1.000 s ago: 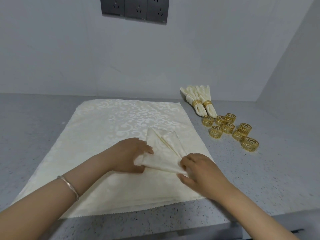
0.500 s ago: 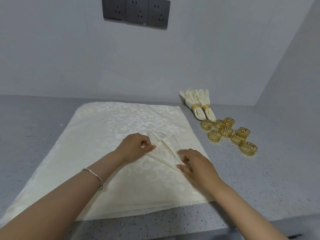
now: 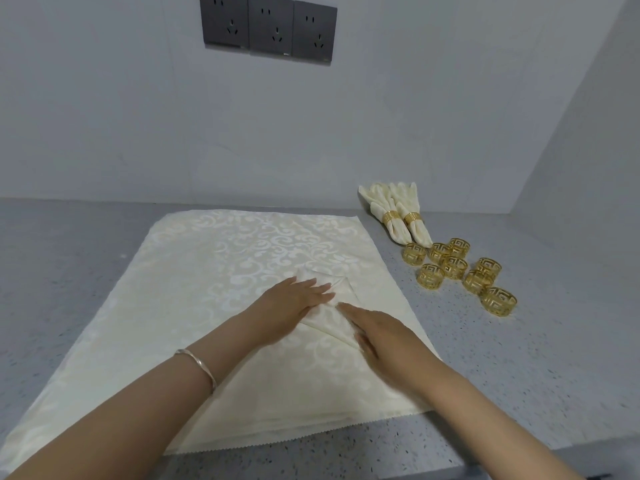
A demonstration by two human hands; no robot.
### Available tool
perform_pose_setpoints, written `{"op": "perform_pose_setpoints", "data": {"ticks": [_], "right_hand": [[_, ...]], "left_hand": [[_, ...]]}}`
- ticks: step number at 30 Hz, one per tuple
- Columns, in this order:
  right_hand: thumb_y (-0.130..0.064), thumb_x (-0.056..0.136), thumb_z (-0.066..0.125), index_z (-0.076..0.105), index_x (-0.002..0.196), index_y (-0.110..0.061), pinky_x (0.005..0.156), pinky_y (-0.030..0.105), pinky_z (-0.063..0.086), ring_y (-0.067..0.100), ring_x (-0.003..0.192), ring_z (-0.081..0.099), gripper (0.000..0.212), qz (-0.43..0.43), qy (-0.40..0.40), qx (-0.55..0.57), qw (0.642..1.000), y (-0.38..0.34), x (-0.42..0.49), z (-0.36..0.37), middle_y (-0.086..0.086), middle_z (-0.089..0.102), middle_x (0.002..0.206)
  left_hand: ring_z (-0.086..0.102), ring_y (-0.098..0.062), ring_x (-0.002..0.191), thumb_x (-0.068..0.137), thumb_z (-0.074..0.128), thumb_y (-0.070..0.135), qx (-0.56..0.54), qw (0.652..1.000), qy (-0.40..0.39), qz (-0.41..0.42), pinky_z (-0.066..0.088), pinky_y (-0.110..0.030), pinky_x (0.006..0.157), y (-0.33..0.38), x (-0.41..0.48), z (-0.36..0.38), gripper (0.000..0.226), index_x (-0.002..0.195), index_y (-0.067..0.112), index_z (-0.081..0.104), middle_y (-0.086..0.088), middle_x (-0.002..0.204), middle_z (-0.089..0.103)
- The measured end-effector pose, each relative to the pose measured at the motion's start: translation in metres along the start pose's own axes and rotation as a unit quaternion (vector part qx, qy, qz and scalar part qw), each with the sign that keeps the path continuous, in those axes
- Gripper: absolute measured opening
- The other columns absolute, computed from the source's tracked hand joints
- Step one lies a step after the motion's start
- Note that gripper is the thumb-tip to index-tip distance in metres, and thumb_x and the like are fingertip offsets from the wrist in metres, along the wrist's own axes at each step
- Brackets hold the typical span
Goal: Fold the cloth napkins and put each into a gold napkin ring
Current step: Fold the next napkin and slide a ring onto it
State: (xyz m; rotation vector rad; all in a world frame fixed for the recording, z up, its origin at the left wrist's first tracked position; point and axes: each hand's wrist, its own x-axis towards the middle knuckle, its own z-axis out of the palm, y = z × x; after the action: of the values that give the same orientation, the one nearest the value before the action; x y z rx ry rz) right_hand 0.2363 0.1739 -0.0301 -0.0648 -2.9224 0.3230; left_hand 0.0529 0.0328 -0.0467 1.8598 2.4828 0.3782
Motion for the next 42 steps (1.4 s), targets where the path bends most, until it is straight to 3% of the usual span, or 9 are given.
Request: {"op": "perform_pose_setpoints", "data": {"ticks": [3,7,10,18,21,24,26,35,42], "right_hand": [[-0.041,0.101,0.019,0.046,0.140,-0.016,0.094,0.025,0.045,0.016,0.114,0.058,0.053,-0.017,0.029,-0.093,0.995,-0.001,0.000,0.007,0.000,0.047,0.144],[-0.027,0.052,0.087,0.072,0.108,-0.010,0.059,0.016,0.052,0.010,0.077,0.070,0.060,-0.044,0.045,-0.189,0.980,-0.006,0.015,0.021,0.004,0.070,0.111],[-0.014,0.020,0.090,0.076,0.092,-0.008,0.035,0.014,0.037,0.011,0.055,0.066,0.073,0.024,0.050,-0.209,0.976,-0.012,0.029,0.027,0.002,0.074,0.085],[-0.003,0.087,0.052,0.069,0.111,-0.020,0.073,0.031,0.042,0.020,0.088,0.063,0.034,0.109,0.040,0.050,0.992,-0.006,0.034,-0.007,0.001,0.070,0.101],[-0.009,0.089,0.061,0.067,0.077,-0.014,0.059,0.028,0.045,0.014,0.061,0.058,0.015,0.224,0.021,0.425,0.877,0.002,0.039,-0.041,0.002,0.065,0.072],[-0.014,0.085,0.066,0.068,0.106,-0.007,0.076,0.032,0.057,0.020,0.079,0.069,0.022,0.296,-0.095,0.646,0.697,0.010,0.045,-0.047,0.011,0.071,0.101],[-0.016,0.081,0.069,0.061,0.118,-0.003,0.090,0.033,0.052,0.023,0.092,0.067,0.040,0.305,-0.156,0.669,0.659,0.011,0.048,-0.041,0.014,0.066,0.115],[-0.029,0.077,0.073,0.059,0.119,-0.003,0.088,0.032,0.051,0.022,0.089,0.067,0.051,0.330,-0.306,0.574,0.684,0.022,0.055,-0.017,0.012,0.069,0.104],[-0.028,0.084,0.070,0.067,0.098,-0.016,0.066,0.021,0.046,0.012,0.068,0.056,0.019,0.218,-0.067,0.312,0.922,0.023,0.025,-0.039,-0.005,0.064,0.081]], "left_hand": [[0.015,-0.002,0.144,0.105,0.026,0.014,-0.038,0.999,-0.012,-0.010,0.007,-0.024,0.117,0.000,0.003,-0.003,0.046,0.144,0.036,0.035,0.020,0.154,0.022],[0.016,0.000,0.143,0.104,0.025,0.011,-0.088,0.995,-0.025,-0.025,0.004,-0.021,0.115,-0.001,0.003,-0.003,0.049,0.142,0.037,0.038,0.020,0.153,0.026],[0.018,0.000,0.143,0.101,0.024,0.006,-0.106,0.993,-0.031,-0.038,0.004,-0.019,0.115,-0.001,0.003,-0.003,0.054,0.141,0.038,0.040,0.021,0.152,0.027],[0.007,0.009,0.141,0.104,0.025,0.014,-0.202,0.973,0.096,-0.048,-0.001,-0.020,0.119,0.010,-0.018,-0.028,0.046,0.149,0.027,0.023,0.019,0.153,0.018],[0.006,0.009,0.142,0.103,0.028,0.036,-0.165,0.959,0.228,-0.020,-0.001,-0.016,0.117,0.020,-0.029,-0.047,0.048,0.150,0.026,0.024,0.020,0.154,0.019],[0.002,0.001,0.145,0.096,0.027,0.057,-0.076,0.970,0.230,0.012,-0.003,-0.020,0.118,0.028,-0.037,-0.053,0.065,0.151,0.025,0.020,0.015,0.157,0.013],[-0.007,0.000,0.145,0.091,0.028,0.068,-0.008,0.985,0.165,0.042,-0.009,-0.022,0.118,0.029,-0.038,-0.048,0.076,0.153,0.028,0.010,0.016,0.158,0.002],[-0.009,0.007,0.142,0.088,0.030,0.069,-0.042,0.999,-0.033,-0.002,-0.005,-0.026,0.120,0.022,-0.034,-0.001,0.077,0.151,0.035,0.002,0.023,0.156,-0.002],[-0.003,0.000,0.145,0.079,0.018,0.076,0.004,0.999,-0.050,-0.013,-0.010,-0.022,0.115,0.027,-0.028,0.003,0.084,0.152,0.034,0.009,0.018,0.159,0.004]]}}
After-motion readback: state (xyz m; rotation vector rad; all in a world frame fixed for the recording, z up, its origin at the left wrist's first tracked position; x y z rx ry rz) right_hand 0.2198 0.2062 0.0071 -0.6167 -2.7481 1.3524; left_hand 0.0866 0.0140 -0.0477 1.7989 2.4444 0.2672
